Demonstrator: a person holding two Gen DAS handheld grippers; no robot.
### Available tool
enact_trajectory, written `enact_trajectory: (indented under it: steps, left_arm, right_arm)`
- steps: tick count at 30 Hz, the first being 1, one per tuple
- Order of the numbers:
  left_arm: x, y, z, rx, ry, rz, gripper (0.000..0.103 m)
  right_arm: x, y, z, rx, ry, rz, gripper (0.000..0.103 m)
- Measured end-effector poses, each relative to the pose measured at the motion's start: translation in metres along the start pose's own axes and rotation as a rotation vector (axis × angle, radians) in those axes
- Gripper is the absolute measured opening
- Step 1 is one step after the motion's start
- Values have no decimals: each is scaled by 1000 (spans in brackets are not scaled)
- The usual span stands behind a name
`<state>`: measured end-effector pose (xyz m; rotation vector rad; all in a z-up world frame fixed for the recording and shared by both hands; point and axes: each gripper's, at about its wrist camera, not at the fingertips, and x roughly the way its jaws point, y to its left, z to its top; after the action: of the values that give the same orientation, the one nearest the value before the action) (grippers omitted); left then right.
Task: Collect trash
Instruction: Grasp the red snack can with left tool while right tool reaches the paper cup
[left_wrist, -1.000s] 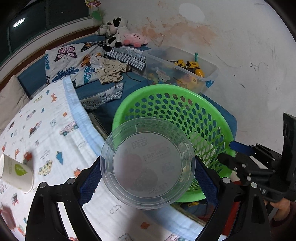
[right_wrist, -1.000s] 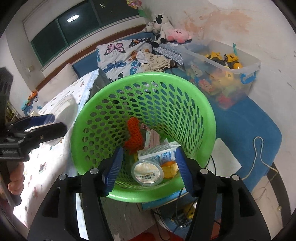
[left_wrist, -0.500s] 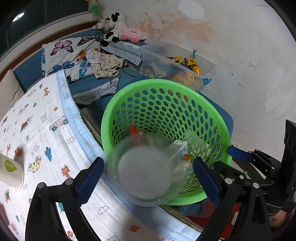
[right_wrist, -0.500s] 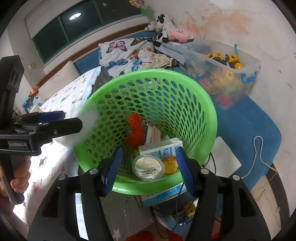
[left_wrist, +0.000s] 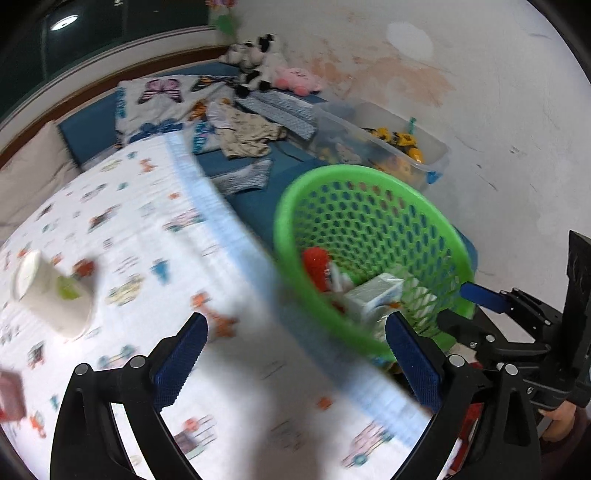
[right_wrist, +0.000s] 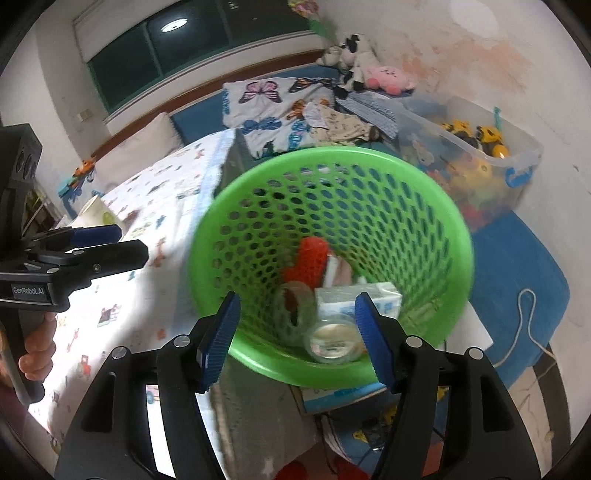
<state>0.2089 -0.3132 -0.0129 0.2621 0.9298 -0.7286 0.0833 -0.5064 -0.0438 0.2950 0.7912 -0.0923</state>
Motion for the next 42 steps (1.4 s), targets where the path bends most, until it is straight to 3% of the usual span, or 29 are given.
enact_trajectory:
  steps: [22, 36, 42]
  left_arm:
    - [-104, 184, -98, -317, -61, 300, 94]
    - [-134, 275, -145, -607, -55, 358, 94]
    - [-139, 317, -154, -846, -53, 371, 94]
  right_arm:
    - [48, 156, 37, -245, 17, 190, 73]
    - [96, 244, 70, -361, 34, 275, 78]
    - [119, 268, 80, -401, 41, 297, 79]
